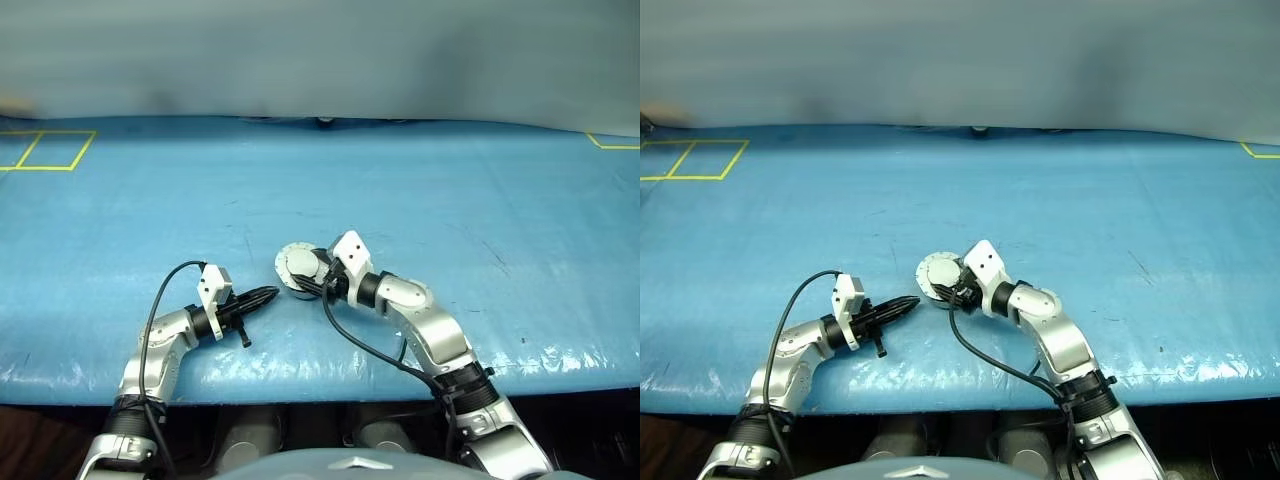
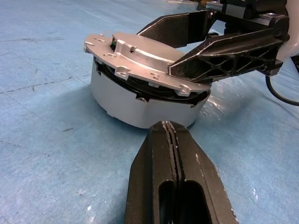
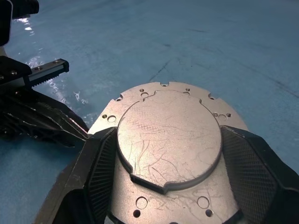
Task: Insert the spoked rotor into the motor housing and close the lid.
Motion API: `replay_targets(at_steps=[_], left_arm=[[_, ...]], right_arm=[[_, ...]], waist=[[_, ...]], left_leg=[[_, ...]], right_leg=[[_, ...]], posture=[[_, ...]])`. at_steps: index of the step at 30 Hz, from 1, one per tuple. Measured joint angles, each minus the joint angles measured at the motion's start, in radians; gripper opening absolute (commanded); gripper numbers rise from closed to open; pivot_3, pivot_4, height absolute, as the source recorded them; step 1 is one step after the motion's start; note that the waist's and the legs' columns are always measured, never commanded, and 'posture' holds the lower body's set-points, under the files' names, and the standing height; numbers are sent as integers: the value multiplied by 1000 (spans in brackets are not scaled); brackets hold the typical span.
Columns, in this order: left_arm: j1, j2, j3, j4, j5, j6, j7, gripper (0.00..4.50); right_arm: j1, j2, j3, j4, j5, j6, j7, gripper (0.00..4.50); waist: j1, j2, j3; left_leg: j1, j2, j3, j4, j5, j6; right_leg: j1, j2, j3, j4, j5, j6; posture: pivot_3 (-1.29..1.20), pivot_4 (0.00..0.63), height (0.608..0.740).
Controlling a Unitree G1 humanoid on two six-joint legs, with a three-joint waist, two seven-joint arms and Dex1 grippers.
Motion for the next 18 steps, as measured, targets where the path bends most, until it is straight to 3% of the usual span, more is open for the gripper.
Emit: replay_targets(at_steps=[5, 18], left_arm=[[0, 0, 0, 1, 0, 0, 0, 0], [8, -1, 0, 1, 0, 0, 1, 0]], right_arm=[[-33, -50, 6, -5, 6, 19, 54, 3054], [-49, -55, 25, 38, -29, -16, 71, 3054]], waist=[[1, 0, 0], [1, 0, 0]], left_leg=[[-1, 0, 0, 0, 0, 0], [-1, 0, 0, 0, 0, 0]], right_leg=[[0, 0, 0, 0, 0, 0], [0, 0, 0, 0, 0, 0]], posture=[[0, 150, 740], [0, 150, 740]])
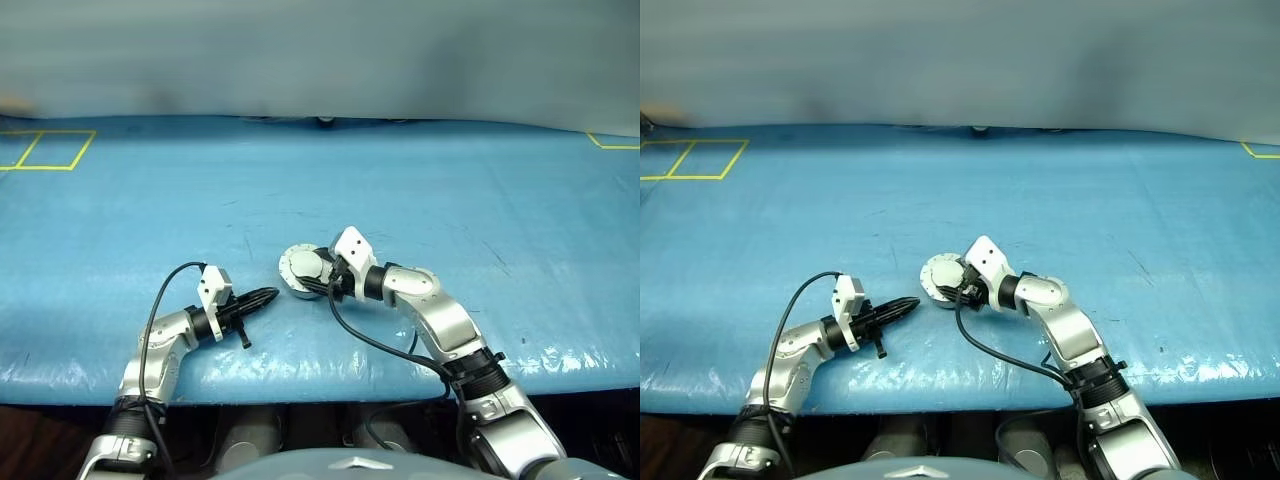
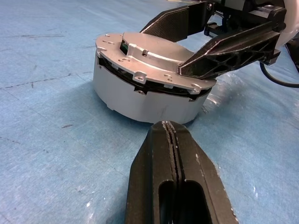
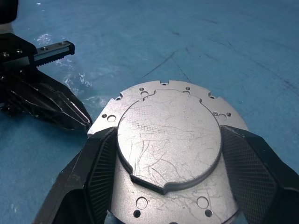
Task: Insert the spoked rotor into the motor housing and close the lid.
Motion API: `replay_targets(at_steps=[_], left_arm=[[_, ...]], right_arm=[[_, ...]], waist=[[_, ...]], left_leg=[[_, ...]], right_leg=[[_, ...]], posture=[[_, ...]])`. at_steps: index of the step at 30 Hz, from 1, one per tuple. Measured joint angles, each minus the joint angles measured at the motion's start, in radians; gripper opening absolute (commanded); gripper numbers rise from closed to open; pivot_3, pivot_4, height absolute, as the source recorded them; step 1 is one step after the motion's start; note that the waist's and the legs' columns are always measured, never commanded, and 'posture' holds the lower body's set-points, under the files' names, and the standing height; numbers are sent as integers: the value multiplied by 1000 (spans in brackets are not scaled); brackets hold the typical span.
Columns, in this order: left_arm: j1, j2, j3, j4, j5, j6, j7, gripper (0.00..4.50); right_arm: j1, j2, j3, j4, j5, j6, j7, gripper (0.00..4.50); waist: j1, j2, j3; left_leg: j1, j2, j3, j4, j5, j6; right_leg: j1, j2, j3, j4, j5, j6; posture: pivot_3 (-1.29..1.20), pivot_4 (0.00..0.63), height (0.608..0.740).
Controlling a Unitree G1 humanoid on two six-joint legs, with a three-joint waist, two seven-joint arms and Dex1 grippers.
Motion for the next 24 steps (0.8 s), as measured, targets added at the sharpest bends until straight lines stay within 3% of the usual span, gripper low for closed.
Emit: replay_targets(at_steps=[24], left_arm=[[3, -1, -3, -5, 0, 14, 15, 0]], right_arm=[[-40, -9, 6, 86, -13, -37, 34, 3054]], waist=[[-1, 0, 0]], left_leg=[[5, 1, 0, 1, 0, -1]], right_leg=[[2, 0, 0, 0, -2, 4]], posture=[[0, 150, 740]])
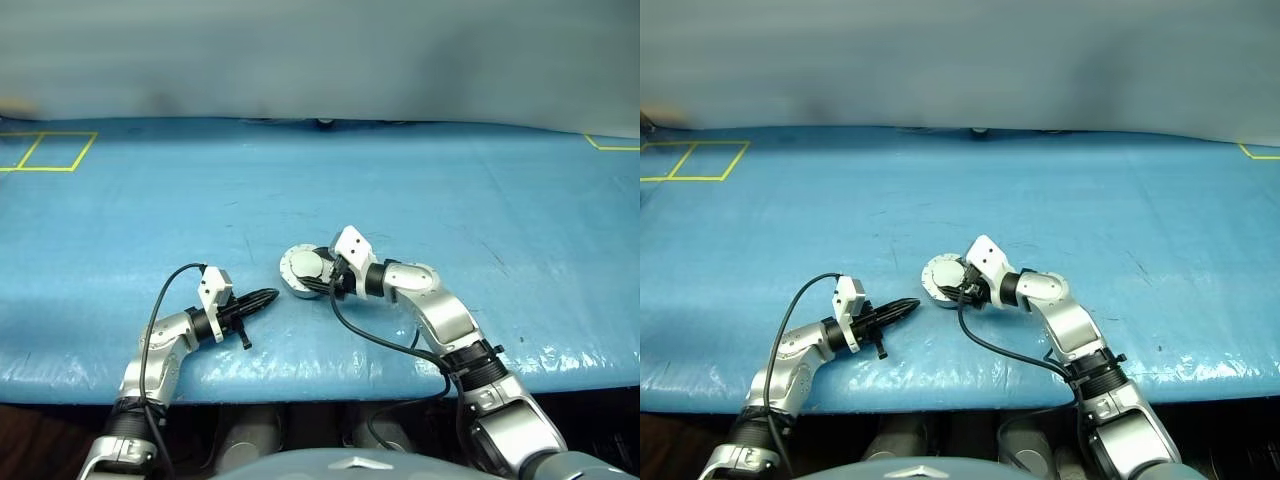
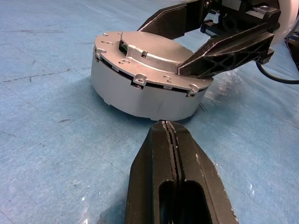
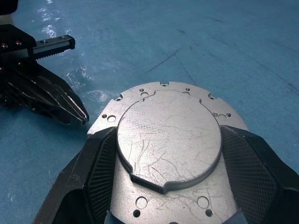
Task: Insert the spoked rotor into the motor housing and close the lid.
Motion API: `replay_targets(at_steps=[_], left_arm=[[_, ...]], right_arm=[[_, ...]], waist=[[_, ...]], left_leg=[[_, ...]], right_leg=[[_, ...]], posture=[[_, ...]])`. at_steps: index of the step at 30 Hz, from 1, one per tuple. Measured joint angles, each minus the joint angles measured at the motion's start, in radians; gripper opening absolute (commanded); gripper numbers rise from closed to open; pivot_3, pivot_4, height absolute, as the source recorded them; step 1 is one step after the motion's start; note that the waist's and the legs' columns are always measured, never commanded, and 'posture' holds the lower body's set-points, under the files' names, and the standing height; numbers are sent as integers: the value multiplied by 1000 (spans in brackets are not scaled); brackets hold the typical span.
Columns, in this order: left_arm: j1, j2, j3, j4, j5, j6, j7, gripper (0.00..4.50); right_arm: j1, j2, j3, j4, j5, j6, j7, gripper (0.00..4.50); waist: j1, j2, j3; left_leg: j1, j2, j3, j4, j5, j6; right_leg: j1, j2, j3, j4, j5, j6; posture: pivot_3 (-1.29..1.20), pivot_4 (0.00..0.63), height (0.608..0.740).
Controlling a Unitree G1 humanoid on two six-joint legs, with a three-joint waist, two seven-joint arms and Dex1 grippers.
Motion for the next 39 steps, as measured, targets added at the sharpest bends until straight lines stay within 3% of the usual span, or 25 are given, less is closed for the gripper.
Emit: replay_targets(at_steps=[39], left_arm=[[5, -26, -1, -21, -9, 22, 35, 0]], right_arm=[[-16, -6, 32, -30, -2, 131, -59, 3054]], waist=[[3, 0, -16]], left_leg=[[2, 0, 0, 1, -2, -4]], right_leg=[[2, -1, -1, -1, -4, -4]], posture=[[0, 150, 740]])
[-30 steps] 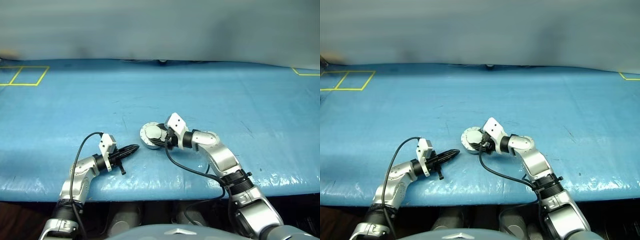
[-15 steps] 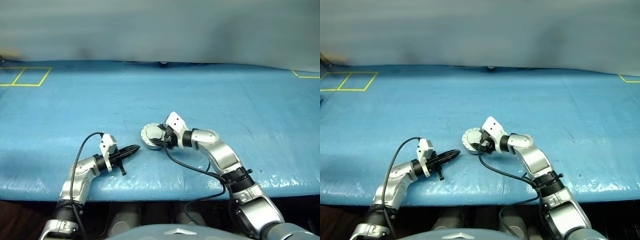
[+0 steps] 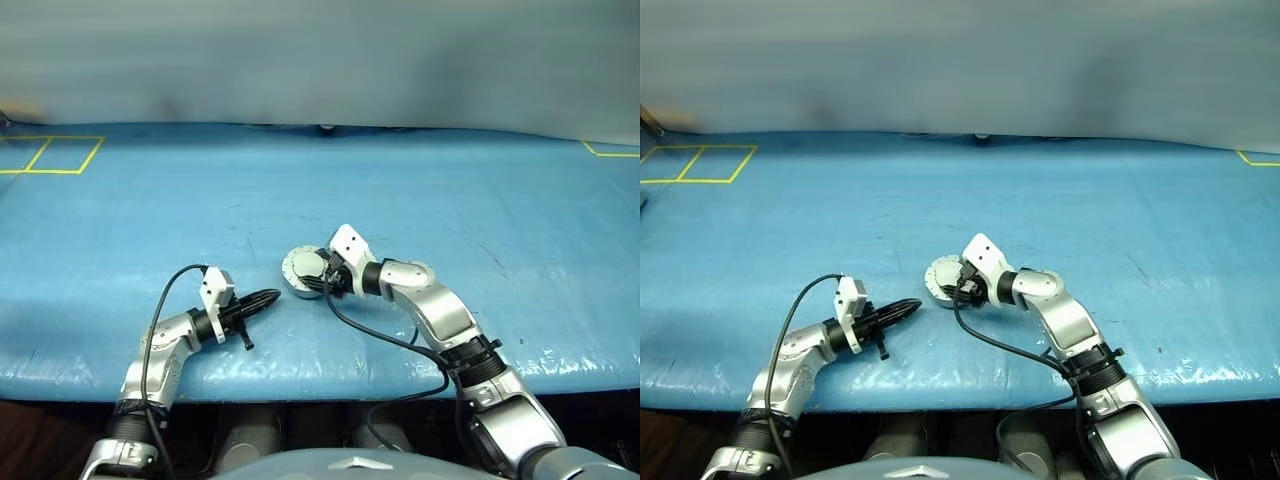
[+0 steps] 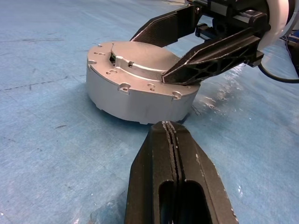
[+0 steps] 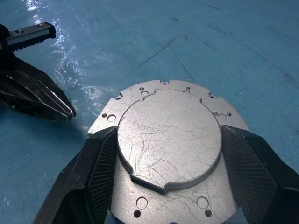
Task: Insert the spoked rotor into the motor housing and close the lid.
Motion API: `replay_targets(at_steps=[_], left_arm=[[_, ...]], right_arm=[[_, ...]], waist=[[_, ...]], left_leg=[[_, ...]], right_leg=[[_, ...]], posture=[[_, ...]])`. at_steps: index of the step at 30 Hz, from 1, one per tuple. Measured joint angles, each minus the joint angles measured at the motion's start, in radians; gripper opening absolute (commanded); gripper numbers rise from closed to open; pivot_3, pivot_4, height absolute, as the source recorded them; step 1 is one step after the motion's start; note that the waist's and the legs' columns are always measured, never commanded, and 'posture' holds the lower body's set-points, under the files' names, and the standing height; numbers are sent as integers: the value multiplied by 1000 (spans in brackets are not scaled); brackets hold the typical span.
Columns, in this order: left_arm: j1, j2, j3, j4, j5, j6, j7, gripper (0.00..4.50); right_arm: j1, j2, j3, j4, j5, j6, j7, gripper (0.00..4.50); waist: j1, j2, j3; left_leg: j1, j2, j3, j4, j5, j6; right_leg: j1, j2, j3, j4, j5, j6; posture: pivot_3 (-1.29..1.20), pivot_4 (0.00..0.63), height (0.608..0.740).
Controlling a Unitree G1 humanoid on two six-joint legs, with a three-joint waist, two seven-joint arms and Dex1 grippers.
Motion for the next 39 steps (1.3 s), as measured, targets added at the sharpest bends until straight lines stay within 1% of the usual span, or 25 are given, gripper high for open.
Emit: replay_targets(at_steps=[6, 18, 27, 29, 31, 35, 39], left_arm=[[-35, -46, 7, -3, -42, 25, 5, 0], [-101, -62, -30, 71, 79, -86, 76, 0], [-105, -61, -43, 87, 99, -129, 87, 0], [-105, -62, -46, 91, 99, -133, 87, 0], [-105, -63, -49, 93, 99, -136, 86, 0], [-104, -63, -55, 97, 98, -148, 80, 0], [-104, -63, -61, 100, 95, -156, 75, 0]], right_arm=[[5, 0, 0, -5, 0, 0, -1, 3054], [23, -1, -4, -22, 0, 0, -19, 3054], [39, 3, -9, -34, 0, 0, -37, 3054], [42, 0, -8, -39, 0, 0, -37, 3790], [55, -7, -8, -59, 0, 0, -34, 4409], [91, -11, -17, -114, 2, 2, -45, 4463], [146, 15, -86, -183, 72, 54, -55, 4463]], waist=[[0, 0, -1], [5, 0, -1], [8, -1, -2], [9, -1, -2], [11, -1, -2], [16, -1, -2], [23, 0, -2]], left_leg=[[0, 0, 0, 0, 0, 0], [0, 0, 0, 0, 0, 0], [0, 0, -1, 0, 0, 0], [0, 0, -1, 0, 0, 0], [-1, 0, -2, 0, 0, 0], [-3, 0, -3, -2, 0, 0], [-4, 0, -4, -3, -1, 1]], right_leg=[[0, 0, -1, 0, 0, 0], [1, 0, -2, -1, 0, 0], [1, -1, -2, -2, 0, 0], [1, -1, -2, -2, 0, 1], [1, -1, -2, -3, 0, 1], [1, -1, -4, -6, 0, 1], [1, -1, -5, -10, 1, 2]], posture=[[0, 150, 740], [0, 150, 740], [0, 150, 740], [0, 150, 740], [0, 150, 740], [0, 150, 740], [0, 150, 740]])
